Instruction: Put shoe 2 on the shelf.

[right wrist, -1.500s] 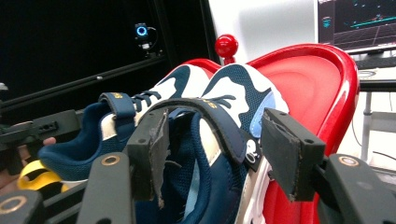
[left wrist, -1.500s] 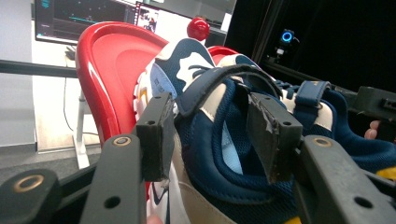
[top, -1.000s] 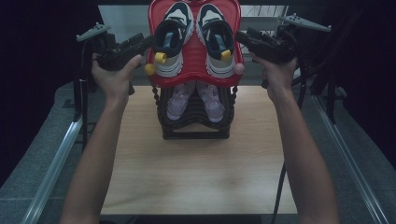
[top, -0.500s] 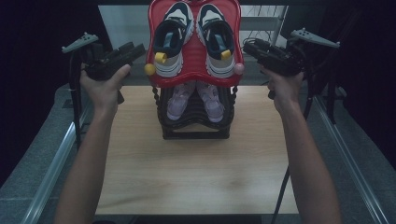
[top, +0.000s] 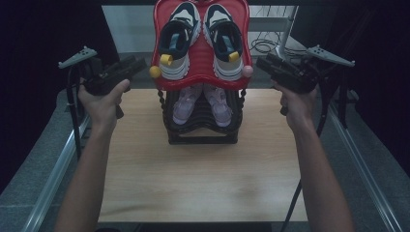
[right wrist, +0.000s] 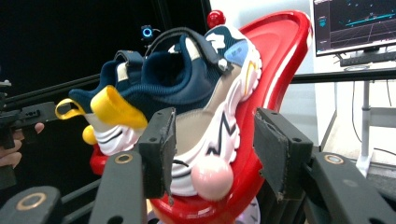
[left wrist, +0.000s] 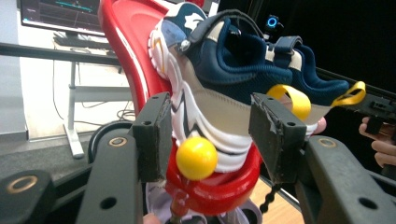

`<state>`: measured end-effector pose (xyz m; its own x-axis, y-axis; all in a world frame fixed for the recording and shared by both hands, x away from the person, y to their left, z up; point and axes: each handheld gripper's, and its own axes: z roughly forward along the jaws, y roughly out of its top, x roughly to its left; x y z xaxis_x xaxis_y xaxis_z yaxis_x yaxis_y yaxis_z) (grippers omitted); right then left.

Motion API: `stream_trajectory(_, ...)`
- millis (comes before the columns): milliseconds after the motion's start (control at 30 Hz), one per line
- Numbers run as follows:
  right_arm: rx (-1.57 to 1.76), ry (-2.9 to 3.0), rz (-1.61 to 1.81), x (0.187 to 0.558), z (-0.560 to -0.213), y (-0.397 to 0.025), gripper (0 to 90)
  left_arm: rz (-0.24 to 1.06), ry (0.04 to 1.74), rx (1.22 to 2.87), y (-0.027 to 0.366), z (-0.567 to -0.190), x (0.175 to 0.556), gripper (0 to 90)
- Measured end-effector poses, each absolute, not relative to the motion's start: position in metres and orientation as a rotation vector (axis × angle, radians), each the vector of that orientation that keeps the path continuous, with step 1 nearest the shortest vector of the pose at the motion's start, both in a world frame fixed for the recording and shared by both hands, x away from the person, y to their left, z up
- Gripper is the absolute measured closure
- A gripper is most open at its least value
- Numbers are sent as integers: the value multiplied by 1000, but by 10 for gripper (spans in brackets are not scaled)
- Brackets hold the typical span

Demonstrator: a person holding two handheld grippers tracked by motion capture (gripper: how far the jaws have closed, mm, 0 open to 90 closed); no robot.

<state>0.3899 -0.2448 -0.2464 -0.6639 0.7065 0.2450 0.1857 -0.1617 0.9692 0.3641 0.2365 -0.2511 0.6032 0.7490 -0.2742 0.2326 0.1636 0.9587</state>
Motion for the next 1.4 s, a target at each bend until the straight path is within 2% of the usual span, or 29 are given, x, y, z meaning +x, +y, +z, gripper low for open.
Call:
stream_trajectory(333,1044,1727,1911,379,-274,-254,500,426,917,1412,244,-276,353,493)
stream_trajectory(833,1142,1771,1908,363,-349,-274,501,360,984,1507,245,-364,341,492)
stream_trajectory(1400,1225,1852,1841,347,-411,-279,504,332,1005,1605,236,-406,330,492)
